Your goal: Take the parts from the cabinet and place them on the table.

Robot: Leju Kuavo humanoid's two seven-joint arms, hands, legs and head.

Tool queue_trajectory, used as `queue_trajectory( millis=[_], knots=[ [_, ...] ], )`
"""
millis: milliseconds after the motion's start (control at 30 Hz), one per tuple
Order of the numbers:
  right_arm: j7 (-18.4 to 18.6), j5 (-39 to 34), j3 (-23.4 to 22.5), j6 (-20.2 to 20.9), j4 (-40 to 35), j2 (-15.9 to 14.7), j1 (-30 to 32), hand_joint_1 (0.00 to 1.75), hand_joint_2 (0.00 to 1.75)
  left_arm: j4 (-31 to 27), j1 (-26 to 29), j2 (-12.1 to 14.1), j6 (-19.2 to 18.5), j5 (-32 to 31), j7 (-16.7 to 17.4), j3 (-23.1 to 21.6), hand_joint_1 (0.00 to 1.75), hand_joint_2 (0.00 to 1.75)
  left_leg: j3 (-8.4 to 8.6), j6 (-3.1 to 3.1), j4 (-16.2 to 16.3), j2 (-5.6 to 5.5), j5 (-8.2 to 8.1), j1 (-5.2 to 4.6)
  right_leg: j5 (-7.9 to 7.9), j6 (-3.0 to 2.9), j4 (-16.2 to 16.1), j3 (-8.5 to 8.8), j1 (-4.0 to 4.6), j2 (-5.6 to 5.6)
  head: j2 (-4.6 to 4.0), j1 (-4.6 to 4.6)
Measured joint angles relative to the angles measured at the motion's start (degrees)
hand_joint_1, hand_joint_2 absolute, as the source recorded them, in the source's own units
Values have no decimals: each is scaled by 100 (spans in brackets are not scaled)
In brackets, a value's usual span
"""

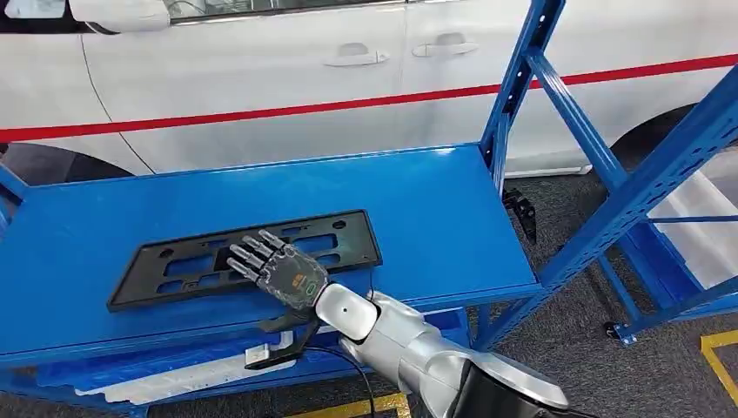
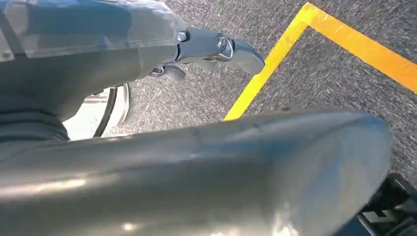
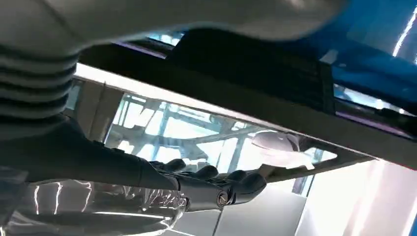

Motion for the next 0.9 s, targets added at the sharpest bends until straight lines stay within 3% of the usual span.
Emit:
queue_trajectory(
  millis=[267,533,833,867,900],
  knots=[
    [116,125,7,116,9,2,-47,0,175,0,4,-52,20,0,9,0,0,0,0,0,0,0,0,0,0,0,0,0,0,0,0,0],
    [223,105,171,708,-105,33,-353,0,175,0,3,-79,46,20,9,0,0,0,0,0,0,0,0,0,0,0,0,0,0,0,0,0],
    [330,-15,380,833,-179,48,-601,0,175,0,1,-103,52,44,9,0,0,0,0,0,0,0,0,0,0,0,0,0,0,0,0,0],
    [330,-37,383,848,-179,48,-608,5,175,0,0,-105,52,44,7,0,0,0,0,0,0,0,0,0,0,0,0,0,0,0,0,0],
    [326,-79,389,883,-179,48,-613,82,175,0,-2,-107,44,50,7,0,0,0,0,0,0,0,0,0,0,0,0,0,0,0,0,0]
  ],
)
